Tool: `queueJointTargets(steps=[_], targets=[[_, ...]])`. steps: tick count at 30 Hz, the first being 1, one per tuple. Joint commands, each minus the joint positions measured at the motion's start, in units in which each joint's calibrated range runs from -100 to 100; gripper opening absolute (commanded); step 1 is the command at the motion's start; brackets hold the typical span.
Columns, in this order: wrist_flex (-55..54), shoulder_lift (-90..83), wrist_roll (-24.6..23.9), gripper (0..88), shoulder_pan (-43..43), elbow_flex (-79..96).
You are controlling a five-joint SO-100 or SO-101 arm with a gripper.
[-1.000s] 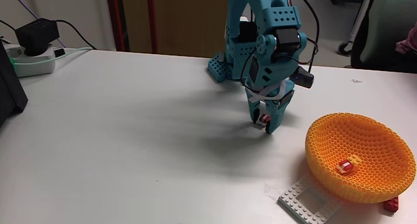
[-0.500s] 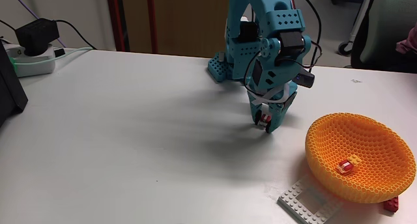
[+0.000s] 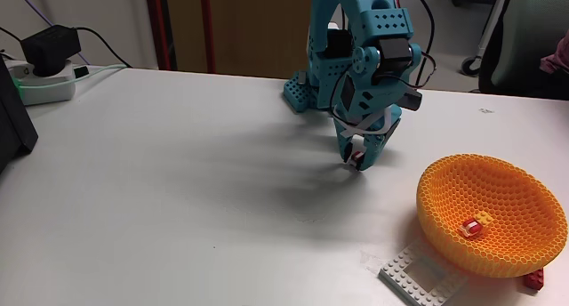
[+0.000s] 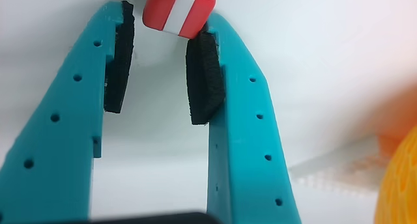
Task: Pick only small cubed objects and place them into the bowl
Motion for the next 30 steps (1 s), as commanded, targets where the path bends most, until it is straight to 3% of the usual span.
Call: queueJointTargets(steps=[1,4,7,21,30], targets=[[0.71,-2.62,0.73,10.4,-0.56,0.86],[0.36,-2.62,1.03,10.7,-0.65,1.73],[-0.07,-2.62,1.17,0.0,-0.65,2.31],[-1.81,-5.55,0.49,0.0,1.86,-8.58],[-0.60,-12.56,-1.86,0.0,6.43,-32.17]])
